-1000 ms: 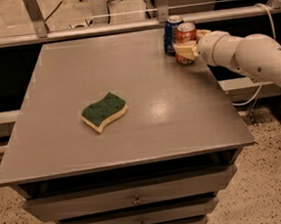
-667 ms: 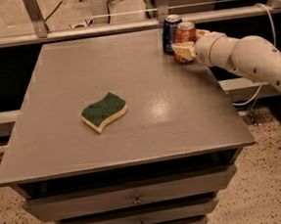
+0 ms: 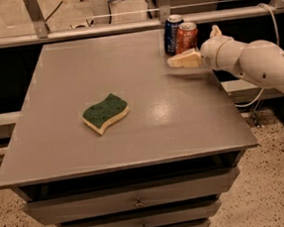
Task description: Move coke can near pepsi can
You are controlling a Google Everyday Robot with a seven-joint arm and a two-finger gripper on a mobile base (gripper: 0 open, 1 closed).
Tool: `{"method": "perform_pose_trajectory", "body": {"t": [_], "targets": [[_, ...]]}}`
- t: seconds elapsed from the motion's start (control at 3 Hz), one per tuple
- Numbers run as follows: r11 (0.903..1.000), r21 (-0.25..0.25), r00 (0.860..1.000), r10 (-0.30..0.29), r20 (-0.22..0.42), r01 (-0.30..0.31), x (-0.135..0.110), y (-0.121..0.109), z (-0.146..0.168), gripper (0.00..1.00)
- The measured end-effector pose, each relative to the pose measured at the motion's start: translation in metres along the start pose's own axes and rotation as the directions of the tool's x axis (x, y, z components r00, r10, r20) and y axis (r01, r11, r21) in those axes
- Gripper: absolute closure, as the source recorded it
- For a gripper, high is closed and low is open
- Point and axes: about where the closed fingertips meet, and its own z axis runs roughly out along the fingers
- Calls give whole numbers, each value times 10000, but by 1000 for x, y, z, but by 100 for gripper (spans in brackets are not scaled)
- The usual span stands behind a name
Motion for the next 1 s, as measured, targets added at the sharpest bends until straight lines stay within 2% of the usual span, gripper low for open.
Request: {"method": "perform_pose_trajectory", "body": {"t": [0.33,0.67,1.0], "targets": [[9998,-212,9999,-19,150,23,2,2,-27,0],[9932,-1029,9954,-451,845,538,-9,2,-86,0],[9885,-1364,9956,-560,757,659,-7,13,-83,0]]}}
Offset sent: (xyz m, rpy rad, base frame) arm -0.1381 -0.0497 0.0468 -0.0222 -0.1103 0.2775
